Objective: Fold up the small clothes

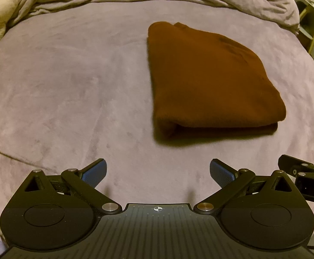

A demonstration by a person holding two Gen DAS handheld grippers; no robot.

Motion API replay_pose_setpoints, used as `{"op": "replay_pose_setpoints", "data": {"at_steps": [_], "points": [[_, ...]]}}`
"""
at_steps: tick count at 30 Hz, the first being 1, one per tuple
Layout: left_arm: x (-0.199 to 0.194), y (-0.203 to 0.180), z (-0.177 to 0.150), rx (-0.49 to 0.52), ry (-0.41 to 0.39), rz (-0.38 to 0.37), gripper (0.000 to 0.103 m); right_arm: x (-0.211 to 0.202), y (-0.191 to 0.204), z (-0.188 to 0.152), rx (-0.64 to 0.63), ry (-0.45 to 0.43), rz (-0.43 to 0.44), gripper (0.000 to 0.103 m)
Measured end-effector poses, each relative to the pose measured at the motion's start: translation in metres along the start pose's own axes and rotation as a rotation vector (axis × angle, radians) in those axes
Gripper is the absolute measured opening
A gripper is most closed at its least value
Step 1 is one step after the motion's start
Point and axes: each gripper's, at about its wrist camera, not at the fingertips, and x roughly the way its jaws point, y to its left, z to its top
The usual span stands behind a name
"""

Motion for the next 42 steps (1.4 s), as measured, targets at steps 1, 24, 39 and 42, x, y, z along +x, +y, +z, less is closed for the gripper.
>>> {"op": "replay_pose_setpoints", "data": {"at_steps": [1, 24, 39, 42], "points": [[0.0, 0.0, 0.0, -0.002, 0.0, -0.002, 0.103, 0.0, 0.0, 0.0, 0.001, -0.001, 0.0, 0.099], [-0.002, 0.0, -0.006, -0.02, 0.007, -0.03, 0.103, -0.008, 0.002, -0.002, 0.003, -0.016, -0.006, 0.099], [-0.004, -0.002, -0.008, -0.019, 0.005, -0.034, 0.103, -0.01, 0.001, -0.004, 0.014, -0.025, -0.004, 0.099], [-0.004, -0.002, -0.008, -0.019, 0.005, -0.039, 0.103, -0.01, 0.0, -0.005, 0.018, -0.026, -0.003, 0.099]]}}
